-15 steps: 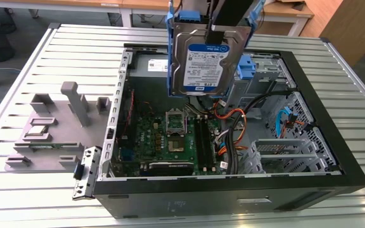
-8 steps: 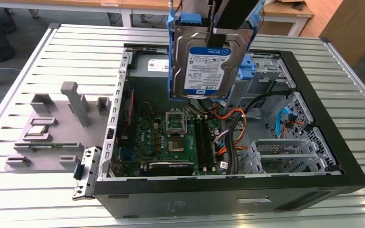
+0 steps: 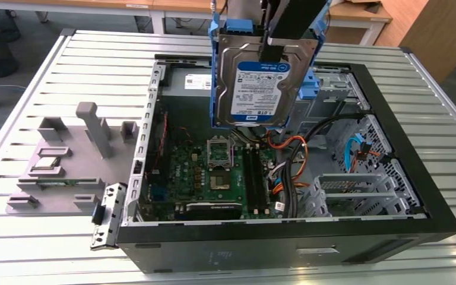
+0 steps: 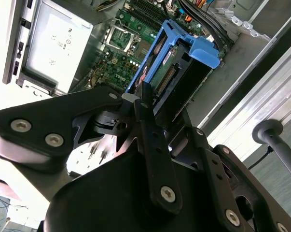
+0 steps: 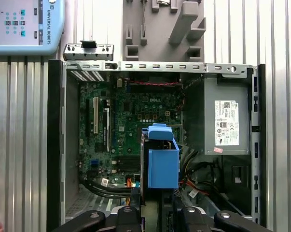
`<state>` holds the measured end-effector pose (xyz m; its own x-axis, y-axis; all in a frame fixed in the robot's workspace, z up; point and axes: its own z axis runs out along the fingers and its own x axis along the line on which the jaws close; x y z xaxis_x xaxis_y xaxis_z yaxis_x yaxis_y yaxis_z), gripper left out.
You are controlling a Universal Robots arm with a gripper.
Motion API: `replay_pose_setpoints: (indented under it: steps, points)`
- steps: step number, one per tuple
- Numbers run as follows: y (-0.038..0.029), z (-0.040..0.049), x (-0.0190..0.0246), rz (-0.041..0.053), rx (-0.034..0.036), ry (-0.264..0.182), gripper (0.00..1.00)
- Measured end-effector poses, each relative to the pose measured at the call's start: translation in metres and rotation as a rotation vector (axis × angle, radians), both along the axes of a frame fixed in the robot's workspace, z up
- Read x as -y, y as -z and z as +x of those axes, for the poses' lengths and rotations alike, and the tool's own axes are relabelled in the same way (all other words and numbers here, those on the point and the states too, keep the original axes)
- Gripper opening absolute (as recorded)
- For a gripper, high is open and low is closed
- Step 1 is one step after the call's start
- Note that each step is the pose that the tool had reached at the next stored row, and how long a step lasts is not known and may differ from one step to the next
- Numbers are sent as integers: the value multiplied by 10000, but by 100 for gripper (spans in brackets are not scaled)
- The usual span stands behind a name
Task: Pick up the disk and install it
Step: 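Insert the disk into the insertion slot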
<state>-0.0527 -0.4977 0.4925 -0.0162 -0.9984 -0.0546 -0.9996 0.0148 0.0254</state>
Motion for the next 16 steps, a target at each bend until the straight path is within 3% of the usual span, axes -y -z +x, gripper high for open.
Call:
replay_pose_setpoints:
  steps: [10,16]
  points:
    - [0,8,2,-3,0,-2,35]
    - [0,108,1,-2,-2,1,35]
